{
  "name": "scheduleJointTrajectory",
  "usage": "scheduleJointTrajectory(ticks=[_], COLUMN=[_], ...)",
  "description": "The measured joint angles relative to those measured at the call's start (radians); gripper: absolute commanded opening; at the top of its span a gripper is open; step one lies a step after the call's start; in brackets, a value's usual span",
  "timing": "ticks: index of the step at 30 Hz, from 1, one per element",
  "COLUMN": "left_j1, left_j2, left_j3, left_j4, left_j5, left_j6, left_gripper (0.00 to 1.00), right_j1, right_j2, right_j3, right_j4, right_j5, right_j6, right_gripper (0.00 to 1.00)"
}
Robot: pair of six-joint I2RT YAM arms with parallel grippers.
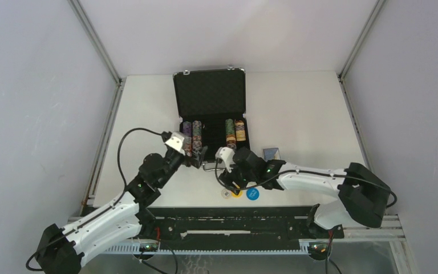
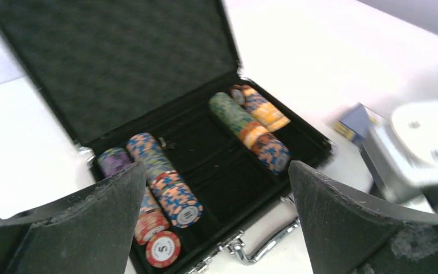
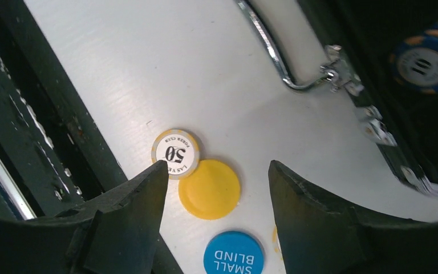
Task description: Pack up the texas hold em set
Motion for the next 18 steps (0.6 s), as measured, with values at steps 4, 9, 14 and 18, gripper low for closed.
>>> scheduleJointTrajectory(ticks=[4,9,14,18], left_j1=[0.034,0.079,0.109,0.111], left_j2=[-0.025,-0.033,-0.025,-0.023], left_j3=[-0.026,-0.053,-0.068,-0.075], left_j4=[0.028,0.027,0.036,0.043], left_j5=[-0.129,-0.204,-0.227,-0.227], left_j6=[-0.050,-0.089,-0.123,-0.140], left_gripper=[1.00,1.00,1.00,1.00], right_j1=[0.044,0.081,0.129,0.163], right_j2=[0.072,0.095,0.178,0.214], right_j3=[0.046,0.077,0.153,0.190], right_j4=[-0.043,-0.094,-0.127,-0.136], right_j5=[-0.001,0.008,0.047,0.068], right_j6=[-0.094,-0.165,-0.180,-0.162], right_gripper=[0.74,0.61,0.09,0.00])
